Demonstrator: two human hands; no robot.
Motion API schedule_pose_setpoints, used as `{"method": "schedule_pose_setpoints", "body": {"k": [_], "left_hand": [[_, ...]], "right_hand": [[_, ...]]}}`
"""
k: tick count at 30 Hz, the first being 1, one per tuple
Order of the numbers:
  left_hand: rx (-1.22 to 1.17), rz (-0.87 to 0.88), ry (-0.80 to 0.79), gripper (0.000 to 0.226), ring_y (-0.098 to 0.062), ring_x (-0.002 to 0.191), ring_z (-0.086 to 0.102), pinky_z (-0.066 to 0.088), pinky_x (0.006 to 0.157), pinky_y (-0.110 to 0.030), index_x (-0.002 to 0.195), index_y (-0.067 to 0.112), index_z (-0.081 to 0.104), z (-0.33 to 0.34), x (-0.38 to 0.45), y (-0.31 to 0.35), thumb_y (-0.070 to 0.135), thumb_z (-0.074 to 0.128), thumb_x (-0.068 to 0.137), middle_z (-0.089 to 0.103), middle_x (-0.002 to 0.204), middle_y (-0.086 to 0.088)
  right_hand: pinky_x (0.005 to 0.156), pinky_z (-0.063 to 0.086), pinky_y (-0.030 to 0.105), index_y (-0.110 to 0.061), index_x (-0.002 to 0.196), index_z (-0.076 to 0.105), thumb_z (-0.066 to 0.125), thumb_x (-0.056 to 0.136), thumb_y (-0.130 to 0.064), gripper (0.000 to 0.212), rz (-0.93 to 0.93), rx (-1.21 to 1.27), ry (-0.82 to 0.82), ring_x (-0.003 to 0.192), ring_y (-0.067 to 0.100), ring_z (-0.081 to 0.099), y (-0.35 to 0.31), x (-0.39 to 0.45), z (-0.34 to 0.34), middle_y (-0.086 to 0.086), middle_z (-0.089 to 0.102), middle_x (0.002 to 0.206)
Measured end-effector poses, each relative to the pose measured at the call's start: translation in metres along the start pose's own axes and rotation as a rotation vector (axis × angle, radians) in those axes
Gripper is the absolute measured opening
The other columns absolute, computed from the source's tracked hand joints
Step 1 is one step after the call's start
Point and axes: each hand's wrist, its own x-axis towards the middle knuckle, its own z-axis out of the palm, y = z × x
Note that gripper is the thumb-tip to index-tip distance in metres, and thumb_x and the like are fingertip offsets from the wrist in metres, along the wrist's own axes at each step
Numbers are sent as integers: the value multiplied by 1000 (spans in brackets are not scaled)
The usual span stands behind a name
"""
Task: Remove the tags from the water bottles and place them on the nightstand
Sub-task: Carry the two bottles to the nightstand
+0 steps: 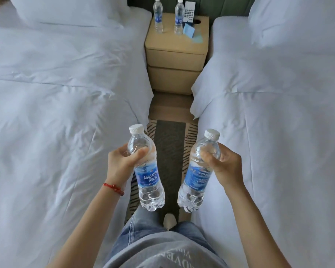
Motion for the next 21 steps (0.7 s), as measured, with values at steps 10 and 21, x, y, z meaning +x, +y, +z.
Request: {"method": "schedule_pose_setpoints", "body": {"k": [10,21], "left_hand": [[-46,9,-31,8,-6,63,68,50,54,-14,75,17,69,39,175,23,20,71,67,72,65,9],[17,49,-92,31,-12,68,68,53,59,-19,82,5,69,65,416,88,28,74,62,72,74,-4]], "right_hand": [[51,45,6,-31,75,66,66,55,-54,31,11,48,33,69,-7,63,-22,178,34,-24,68,69],[58,47,10,-39,76,69,68,57,-48,22,-26,65,38,70,-4,64,-83,396,83,-20,71,73]]}}
